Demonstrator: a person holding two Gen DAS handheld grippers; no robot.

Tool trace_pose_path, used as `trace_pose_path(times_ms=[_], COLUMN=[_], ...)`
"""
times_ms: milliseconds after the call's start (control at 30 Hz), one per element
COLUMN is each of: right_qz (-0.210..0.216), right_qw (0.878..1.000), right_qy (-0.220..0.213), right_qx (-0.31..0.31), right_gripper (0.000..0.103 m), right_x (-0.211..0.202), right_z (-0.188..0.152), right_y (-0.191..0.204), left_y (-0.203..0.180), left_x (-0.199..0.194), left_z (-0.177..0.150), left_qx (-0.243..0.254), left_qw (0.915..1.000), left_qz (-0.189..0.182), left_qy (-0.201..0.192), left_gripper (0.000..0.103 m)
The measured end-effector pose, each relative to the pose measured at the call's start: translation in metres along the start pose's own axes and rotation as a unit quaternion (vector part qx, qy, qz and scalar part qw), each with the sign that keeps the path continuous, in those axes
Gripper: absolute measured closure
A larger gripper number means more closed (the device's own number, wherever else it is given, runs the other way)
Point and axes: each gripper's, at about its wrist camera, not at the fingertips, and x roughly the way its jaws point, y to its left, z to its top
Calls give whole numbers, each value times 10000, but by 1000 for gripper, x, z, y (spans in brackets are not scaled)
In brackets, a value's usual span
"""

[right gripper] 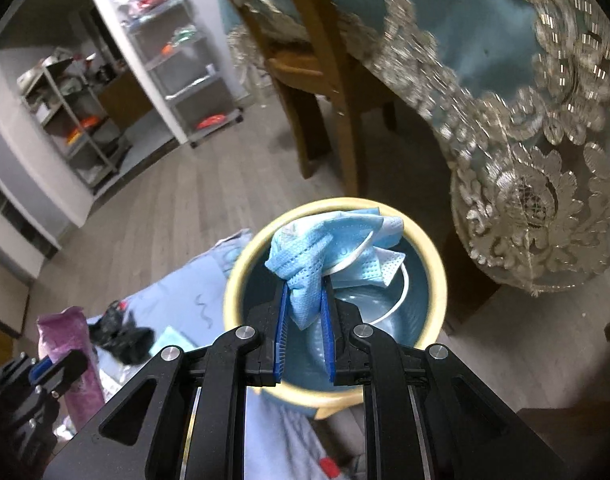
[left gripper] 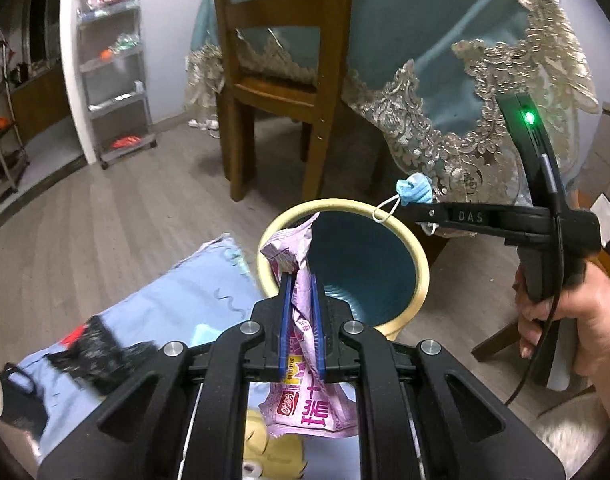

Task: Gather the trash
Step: 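Carry both items over the bin and open both tools to drop them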

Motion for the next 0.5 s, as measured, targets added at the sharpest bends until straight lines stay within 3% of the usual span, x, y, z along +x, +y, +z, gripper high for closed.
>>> trace_pose_path(times_ms=[200,433,500], right_qz=[-62,31,5], right_qw=[9996,9995,9997], right_qy=[183,69,1], right_qx=[226,291,260], right_gripper=[87,86,80], right_x=[20,18,14], right_z=[1,3,2], right_y=[-15,-17,-16], left_y=[-3,1,-1], left_x=[50,91,93], left_z=[17,42,48], left_qx=[20,-92,-52], left_qw=[9996,9994,9994], left_qz=[-244,-319,-326], left_qy=[165,124,45], left_gripper=[94,94,92])
